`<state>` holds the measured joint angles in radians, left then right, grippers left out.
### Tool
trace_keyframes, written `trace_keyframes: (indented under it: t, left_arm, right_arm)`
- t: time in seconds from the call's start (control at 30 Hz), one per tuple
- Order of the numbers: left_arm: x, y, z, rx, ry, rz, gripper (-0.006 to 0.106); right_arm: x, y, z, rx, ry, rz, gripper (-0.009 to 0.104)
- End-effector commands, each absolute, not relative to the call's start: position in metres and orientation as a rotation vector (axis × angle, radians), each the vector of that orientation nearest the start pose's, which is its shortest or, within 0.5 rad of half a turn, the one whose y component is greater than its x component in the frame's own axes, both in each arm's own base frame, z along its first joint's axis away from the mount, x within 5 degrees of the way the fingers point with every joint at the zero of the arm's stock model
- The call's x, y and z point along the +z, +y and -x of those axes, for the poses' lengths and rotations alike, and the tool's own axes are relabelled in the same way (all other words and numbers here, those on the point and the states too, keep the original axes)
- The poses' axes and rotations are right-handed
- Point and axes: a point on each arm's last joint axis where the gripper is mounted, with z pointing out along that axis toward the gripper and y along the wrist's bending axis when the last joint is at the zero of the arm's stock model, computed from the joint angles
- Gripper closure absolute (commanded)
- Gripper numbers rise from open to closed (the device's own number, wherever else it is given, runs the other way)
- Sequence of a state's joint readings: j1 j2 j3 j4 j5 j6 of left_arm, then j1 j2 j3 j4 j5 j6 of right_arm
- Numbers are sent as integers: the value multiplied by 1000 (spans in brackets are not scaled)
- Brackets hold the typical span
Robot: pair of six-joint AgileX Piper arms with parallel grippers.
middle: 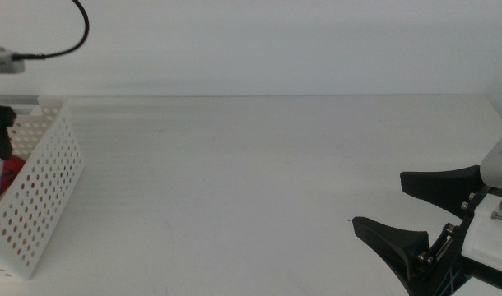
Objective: Use arms to grab the bottles and put them into the dustbin to the left of the table.
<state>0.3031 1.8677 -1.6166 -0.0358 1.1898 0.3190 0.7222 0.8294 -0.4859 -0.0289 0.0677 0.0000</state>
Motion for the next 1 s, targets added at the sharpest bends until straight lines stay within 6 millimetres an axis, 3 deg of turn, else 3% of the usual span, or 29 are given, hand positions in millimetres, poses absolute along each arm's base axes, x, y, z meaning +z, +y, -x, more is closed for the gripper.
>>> trace_keyframes:
  t: [0.0, 0.1, 0.23, 0.53, 0.73, 0.97]
  left_arm:
    - [297, 113, -372, 60, 2844, 3, 105]
    - [285, 114, -376, 49, 2880, -7, 103]
    - [276, 114, -383, 54, 2880, -66, 87]
    - [269, 115, -386, 45, 2896, -61, 10]
    - [296, 106, -388, 88, 2891, -103, 10]
    - [335, 84, -373, 67, 2820, -2, 10]
  right_arm:
    - [301, 115, -130, 488, 1686, 678, 28]
    - [301, 115, -130, 488, 1686, 678, 28]
    - [301, 115, -130, 488, 1686, 678, 28]
    - [301, 115, -130, 488, 1686, 678, 28]
    - [301, 115, -130, 488, 1686, 678, 28]
    - [301, 115, -130, 488, 1686, 678, 28]
